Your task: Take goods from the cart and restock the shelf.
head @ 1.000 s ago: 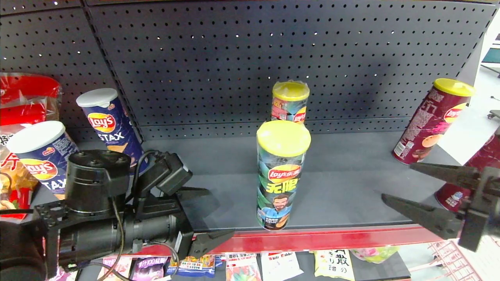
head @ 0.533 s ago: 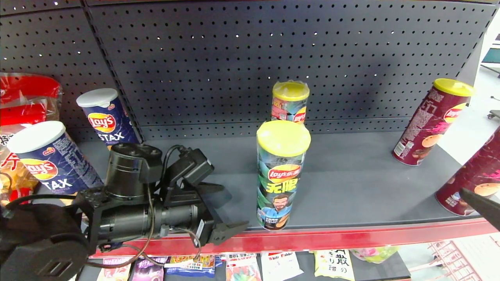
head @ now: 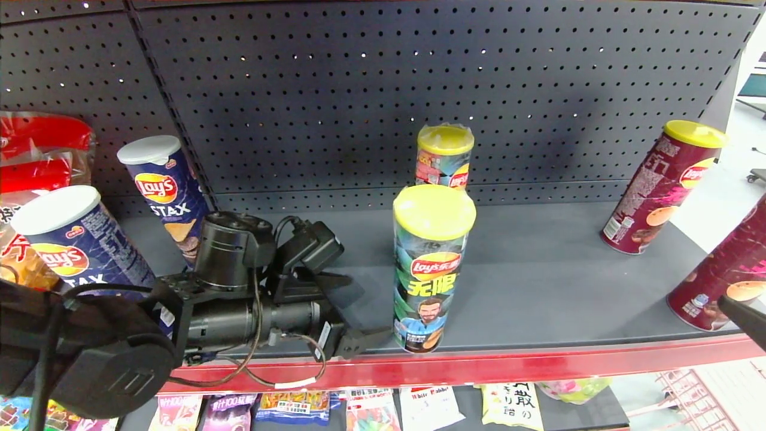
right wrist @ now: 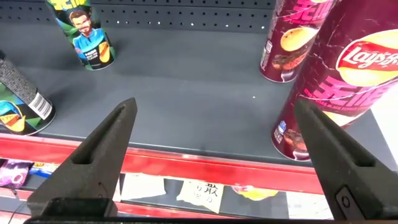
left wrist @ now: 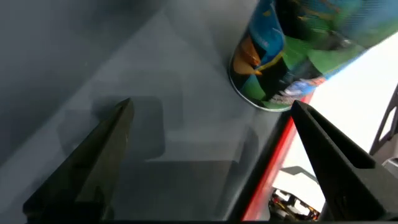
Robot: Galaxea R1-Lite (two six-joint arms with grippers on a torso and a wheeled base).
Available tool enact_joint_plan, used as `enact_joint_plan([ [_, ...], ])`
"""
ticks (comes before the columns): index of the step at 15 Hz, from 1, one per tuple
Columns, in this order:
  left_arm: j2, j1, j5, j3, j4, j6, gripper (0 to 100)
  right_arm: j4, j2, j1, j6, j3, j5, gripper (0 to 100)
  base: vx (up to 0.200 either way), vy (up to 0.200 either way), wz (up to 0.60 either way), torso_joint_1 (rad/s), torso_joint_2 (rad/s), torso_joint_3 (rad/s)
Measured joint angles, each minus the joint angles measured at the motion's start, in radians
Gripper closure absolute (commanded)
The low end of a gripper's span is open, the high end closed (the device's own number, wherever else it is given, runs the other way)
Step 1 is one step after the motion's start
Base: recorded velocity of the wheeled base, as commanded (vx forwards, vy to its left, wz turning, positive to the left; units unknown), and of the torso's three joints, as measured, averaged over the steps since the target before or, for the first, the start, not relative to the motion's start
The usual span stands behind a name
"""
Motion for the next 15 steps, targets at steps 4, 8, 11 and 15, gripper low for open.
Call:
enact_joint_plan([
  [4,0.03,0.0,0.002,-0.04,0.001,0.0,0,-0.001,0.001,0.0,0.0,0.001,0.001,0,0.0,0.0,0.0,0.0,0.0,0.0],
  [8,0.051,-0.001,0.002,-0.058,0.0,0.001,0,-0.001,0.003,0.0,0.001,0.003,0.001,0,0.0,0.0,0.0,0.0,0.0,0.0],
  [11,0.057,-0.001,0.002,-0.062,-0.001,0.001,0,0.0,0.005,0.002,0.016,0.003,0.001,0,0.0,0.0,0.0,0.0,0.0,0.0],
  [15,0.063,-0.003,0.002,-0.066,-0.001,0.001,0,0.0,0.006,0.001,0.018,0.003,0.001,0,0.0,0.0,0.0,0.0,0.0,0.0],
])
